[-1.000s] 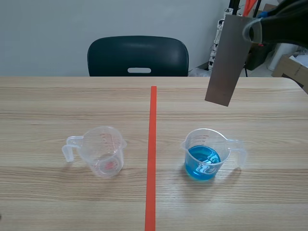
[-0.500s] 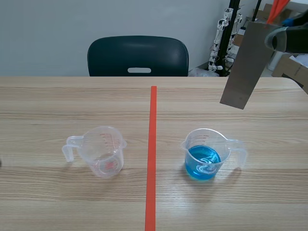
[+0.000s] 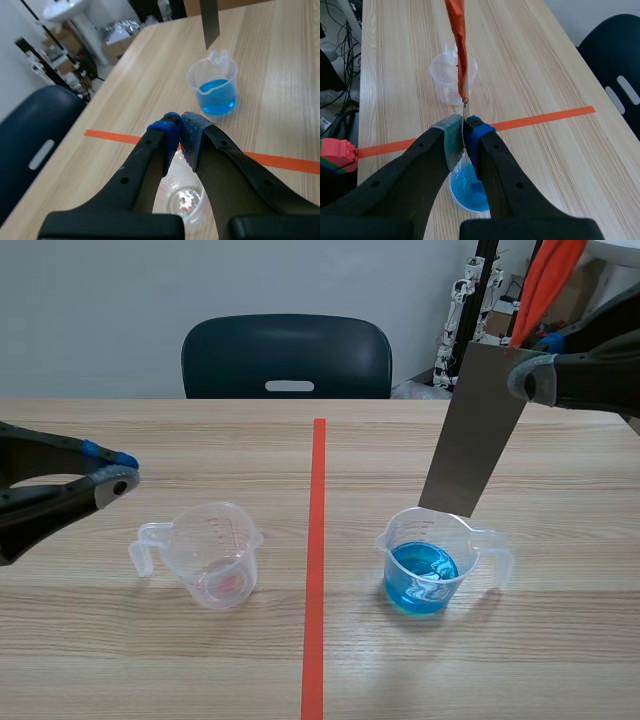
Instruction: Do the redox reaction experiment. move the plate over the blue solution
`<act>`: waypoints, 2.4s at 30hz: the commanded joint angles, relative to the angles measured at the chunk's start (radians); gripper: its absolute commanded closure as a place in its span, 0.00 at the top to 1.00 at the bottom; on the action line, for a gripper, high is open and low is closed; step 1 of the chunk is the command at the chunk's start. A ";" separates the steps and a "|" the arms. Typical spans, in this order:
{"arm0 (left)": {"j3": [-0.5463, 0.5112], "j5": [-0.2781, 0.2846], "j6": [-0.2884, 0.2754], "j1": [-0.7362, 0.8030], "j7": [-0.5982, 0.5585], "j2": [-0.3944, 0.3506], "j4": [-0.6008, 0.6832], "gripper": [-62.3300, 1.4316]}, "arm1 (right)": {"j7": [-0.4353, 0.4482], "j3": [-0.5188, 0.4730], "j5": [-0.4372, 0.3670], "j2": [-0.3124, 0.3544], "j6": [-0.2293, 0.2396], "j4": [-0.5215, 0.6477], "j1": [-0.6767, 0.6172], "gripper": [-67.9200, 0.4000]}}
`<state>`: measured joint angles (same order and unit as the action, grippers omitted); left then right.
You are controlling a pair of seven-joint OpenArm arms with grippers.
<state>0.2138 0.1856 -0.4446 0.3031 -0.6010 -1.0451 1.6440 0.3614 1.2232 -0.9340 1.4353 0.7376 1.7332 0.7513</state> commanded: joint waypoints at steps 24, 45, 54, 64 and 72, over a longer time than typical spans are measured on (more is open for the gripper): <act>0.446 0.010 -0.023 -0.478 0.423 0.403 -0.148 0.09 | 0.019 -0.013 0.015 0.008 0.008 0.015 -0.012 0.01; 0.526 0.013 -0.072 -0.575 0.441 0.550 -0.295 0.09 | 0.091 -0.013 0.015 0.053 0.008 0.015 -0.006 0.01; 0.526 0.013 -0.072 -0.575 0.439 0.553 -0.295 0.09 | 0.090 -0.013 0.027 0.055 0.008 0.013 -0.009 0.01; 0.526 0.013 -0.075 -0.575 0.441 0.568 -0.295 0.09 | 0.090 -0.013 0.030 0.055 0.008 0.013 -0.009 0.01; 0.526 0.013 -0.075 -0.575 0.441 0.568 -0.295 0.09 | 0.090 -0.013 0.030 0.055 0.008 0.013 -0.009 0.01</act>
<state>0.7437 0.1848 -0.5182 -0.2657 -0.1459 -0.4824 1.3266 0.4324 1.2232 -0.8894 1.4822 0.7376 1.7451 0.7258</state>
